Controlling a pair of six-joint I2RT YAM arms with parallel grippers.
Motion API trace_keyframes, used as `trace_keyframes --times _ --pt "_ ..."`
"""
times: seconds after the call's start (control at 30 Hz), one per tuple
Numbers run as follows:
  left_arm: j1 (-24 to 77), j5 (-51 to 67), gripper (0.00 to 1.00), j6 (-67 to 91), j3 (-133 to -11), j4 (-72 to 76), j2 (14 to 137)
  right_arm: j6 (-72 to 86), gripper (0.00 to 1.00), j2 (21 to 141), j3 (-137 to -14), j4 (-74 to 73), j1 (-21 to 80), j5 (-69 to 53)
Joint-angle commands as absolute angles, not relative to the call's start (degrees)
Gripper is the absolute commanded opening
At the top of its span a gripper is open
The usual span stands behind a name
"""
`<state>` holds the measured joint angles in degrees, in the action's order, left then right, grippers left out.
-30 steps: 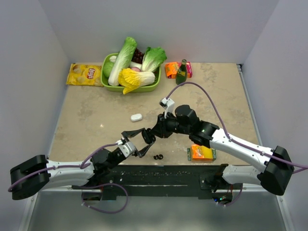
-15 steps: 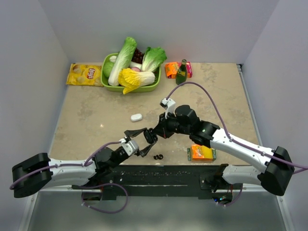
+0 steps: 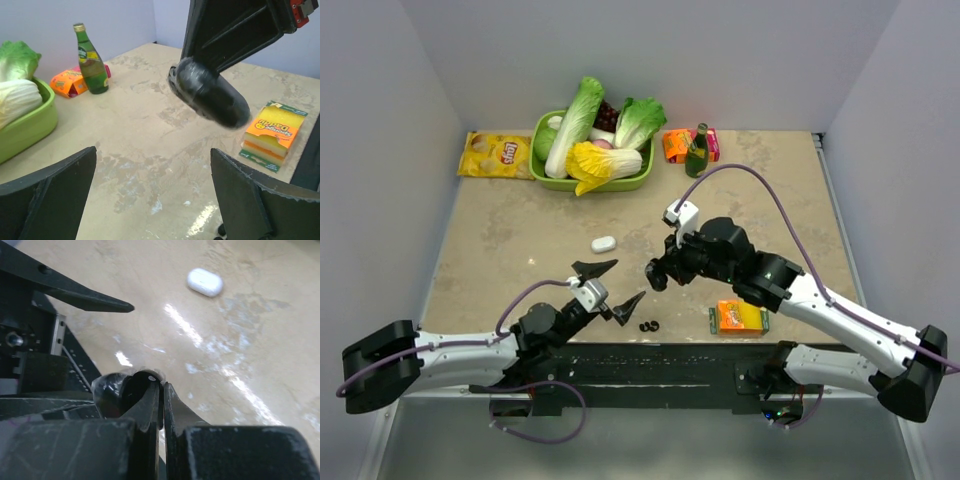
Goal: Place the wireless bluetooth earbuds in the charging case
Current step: Adjust the charging case.
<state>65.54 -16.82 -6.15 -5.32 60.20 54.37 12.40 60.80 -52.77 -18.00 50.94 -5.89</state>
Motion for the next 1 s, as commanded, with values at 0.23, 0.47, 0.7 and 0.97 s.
trace_keyframes --times 0.23,0.47,0.7,0.97 --pt "65.5 -7.6 1.00 8.9 -10.9 49.4 48.4 3.5 0.00 58.1 -61.6 -25.4 58.3 17.5" --pt "65.5 -11.2 1.00 14.1 -12.2 49.1 46.0 1.8 0.00 60.1 -63.8 -29.0 65.0 33.2" --pt "64.8 -3.8 1.00 10.7 -21.4 40.2 49.7 0.4 0.00 61.6 -64.7 -30.3 69.3 43.0" --pt "57.5 10.8 1.00 13.3 -27.6 36.0 56.7 -2.2 0.00 61.5 -64.8 -30.4 72.3 44.0"
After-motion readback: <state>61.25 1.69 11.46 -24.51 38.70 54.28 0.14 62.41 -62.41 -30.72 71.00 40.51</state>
